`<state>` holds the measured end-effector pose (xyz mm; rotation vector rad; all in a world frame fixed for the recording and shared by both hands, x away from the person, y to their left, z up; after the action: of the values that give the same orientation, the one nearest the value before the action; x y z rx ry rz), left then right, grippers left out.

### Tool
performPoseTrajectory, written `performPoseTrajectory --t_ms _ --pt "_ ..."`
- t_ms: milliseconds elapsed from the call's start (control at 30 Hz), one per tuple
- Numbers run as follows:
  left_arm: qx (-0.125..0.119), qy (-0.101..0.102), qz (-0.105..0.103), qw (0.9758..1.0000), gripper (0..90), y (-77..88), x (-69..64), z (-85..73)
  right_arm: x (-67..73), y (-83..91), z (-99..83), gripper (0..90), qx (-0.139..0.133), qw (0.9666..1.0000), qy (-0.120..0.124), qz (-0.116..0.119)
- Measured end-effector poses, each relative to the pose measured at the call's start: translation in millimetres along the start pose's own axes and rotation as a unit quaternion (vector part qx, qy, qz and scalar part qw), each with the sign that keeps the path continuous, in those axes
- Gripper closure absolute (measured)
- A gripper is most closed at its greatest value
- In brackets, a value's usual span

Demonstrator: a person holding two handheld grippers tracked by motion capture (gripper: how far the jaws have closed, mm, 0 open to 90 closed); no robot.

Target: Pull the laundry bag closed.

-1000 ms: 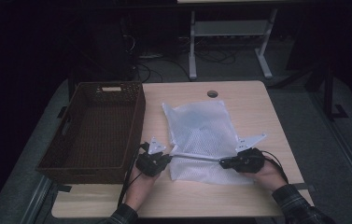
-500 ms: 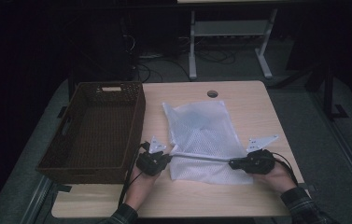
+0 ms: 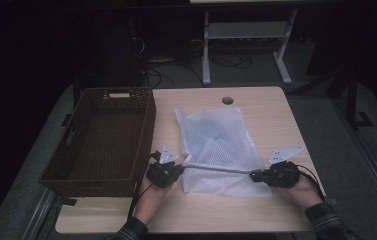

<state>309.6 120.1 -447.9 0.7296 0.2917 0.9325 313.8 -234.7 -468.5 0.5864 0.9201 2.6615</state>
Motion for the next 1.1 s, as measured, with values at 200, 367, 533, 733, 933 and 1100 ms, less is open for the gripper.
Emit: performPoseTrajectory --t_ms 200,367,533,733,933,1100 --pt "0.001 -0.002 0.005 1.0 87.6 -3.6 1.4 3.0 -1.5 4.3 -3.5 86.4 -0.004 1.0 -0.004 -0.003" --pt "0.001 -0.006 0.004 1.0 87.6 -7.5 -0.5 5.8 -1.0 5.9 -7.2 86.3 -0.005 0.9999 -0.007 -0.008" --pt "0.001 -0.005 0.001 1.0 87.6 -6.0 1.0 6.7 -2.3 9.5 -11.6 86.3 -0.005 0.9998 -0.014 -0.016" --pt "0.0 -0.004 0.002 1.0 87.6 -2.8 1.5 6.1 -4.5 12.1 -14.1 86.3 -0.006 0.9996 -0.02 -0.019" --pt "0.002 -0.005 0.0 1.0 87.6 -2.6 1.0 5.8 -6.0 14.2 -15.4 86.4 -0.008 0.9995 -0.022 -0.02" --pt "0.001 0.0 0.002 1.0 87.6 -2.0 2.8 5.4 -8.0 15.7 -17.2 86.3 -0.003 0.9994 -0.024 -0.026"
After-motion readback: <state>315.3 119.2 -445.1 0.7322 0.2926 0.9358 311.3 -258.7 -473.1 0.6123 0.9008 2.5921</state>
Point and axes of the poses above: each handheld gripper's, and its own axes: y roughly backward along the jaws, z roughly out of its top, x roughly to its left, the point moved 2 cm from there along -y, roughly forward along the jaws, and after that the axes turned 10 degrees about z, right-handed, at the moved point
